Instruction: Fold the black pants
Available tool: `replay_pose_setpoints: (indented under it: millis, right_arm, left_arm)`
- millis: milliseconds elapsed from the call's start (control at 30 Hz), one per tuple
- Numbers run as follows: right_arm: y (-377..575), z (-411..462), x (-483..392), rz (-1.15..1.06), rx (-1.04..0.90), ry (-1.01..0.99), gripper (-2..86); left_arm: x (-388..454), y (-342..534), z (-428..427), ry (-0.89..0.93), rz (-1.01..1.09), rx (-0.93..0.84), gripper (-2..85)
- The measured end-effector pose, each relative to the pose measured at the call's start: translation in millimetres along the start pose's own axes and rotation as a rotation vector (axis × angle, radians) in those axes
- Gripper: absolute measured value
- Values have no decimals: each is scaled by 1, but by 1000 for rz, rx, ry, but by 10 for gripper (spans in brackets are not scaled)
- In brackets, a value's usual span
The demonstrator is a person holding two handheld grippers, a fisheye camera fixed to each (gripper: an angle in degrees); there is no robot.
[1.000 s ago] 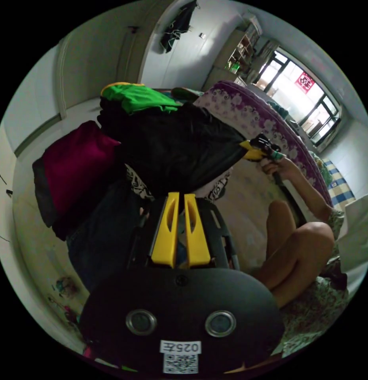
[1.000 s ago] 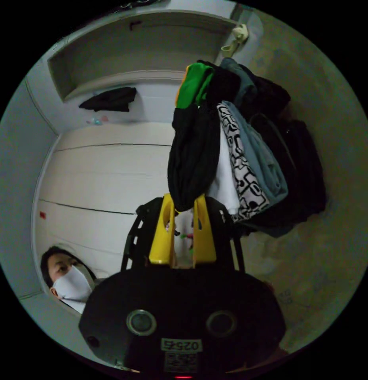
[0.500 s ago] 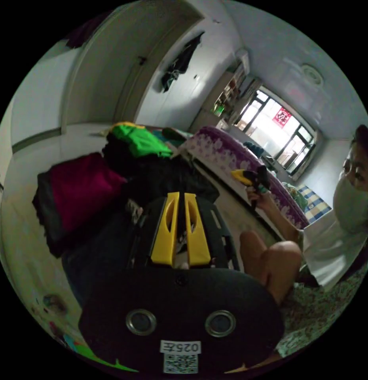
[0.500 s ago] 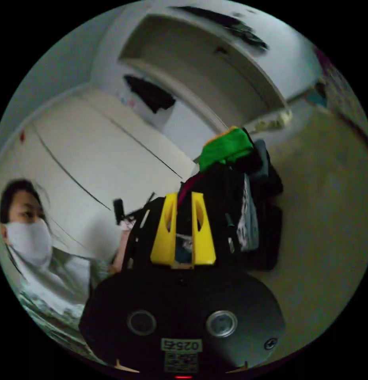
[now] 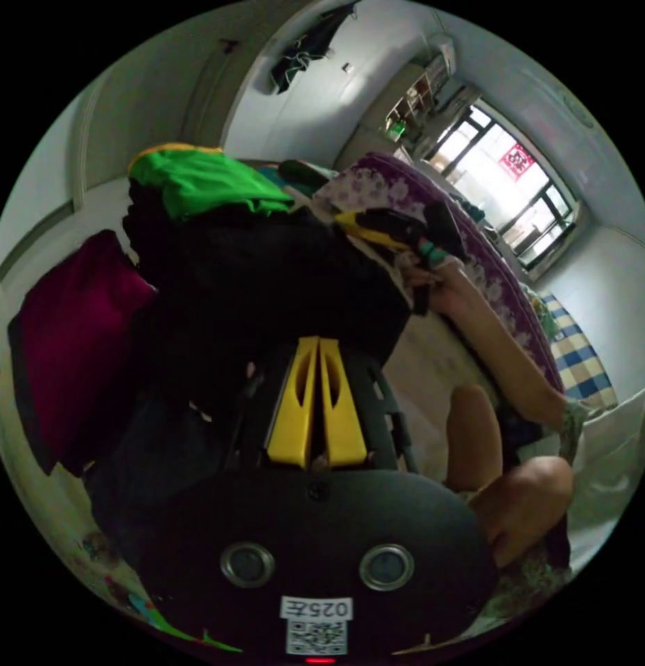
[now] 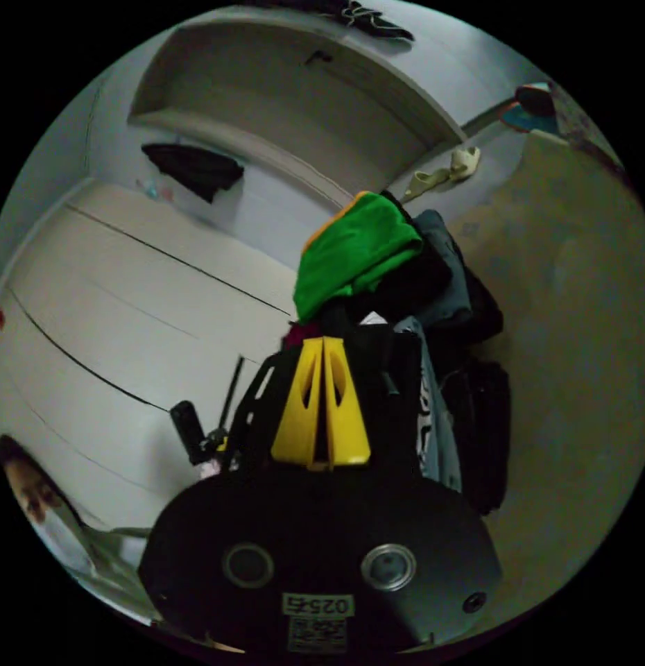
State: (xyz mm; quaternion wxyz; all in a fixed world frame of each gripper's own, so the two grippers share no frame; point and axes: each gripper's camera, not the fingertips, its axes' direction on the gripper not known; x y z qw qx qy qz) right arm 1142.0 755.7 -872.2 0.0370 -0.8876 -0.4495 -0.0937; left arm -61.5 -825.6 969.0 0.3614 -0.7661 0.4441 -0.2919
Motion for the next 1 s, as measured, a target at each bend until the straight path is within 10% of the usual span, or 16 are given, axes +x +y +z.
replay_pose_setpoints:
  millis: [133, 267, 500, 733, 1000]
  right_arm:
    - [58, -50, -69, -112, 6, 99, -9]
    - [111, -59, -120, -339, 13, 338, -9]
    - [185, -229, -287, -734, 300, 611, -9]
    - [398, -543, -453, -810, 798, 835, -7]
    - [652, -743, -442, 44, 1108, 1286, 124]
  left_arm:
    - [-27, -36, -32, -167, -13, 270, -9]
    - [-115, -96, 56, -234, -155, 61, -9]
    - [-96, -91, 16, -408, -21, 540, -9]
    - [-26, -121, 58, 265, 504, 1086, -12]
    - [122, -284, 387, 858, 728, 487, 45]
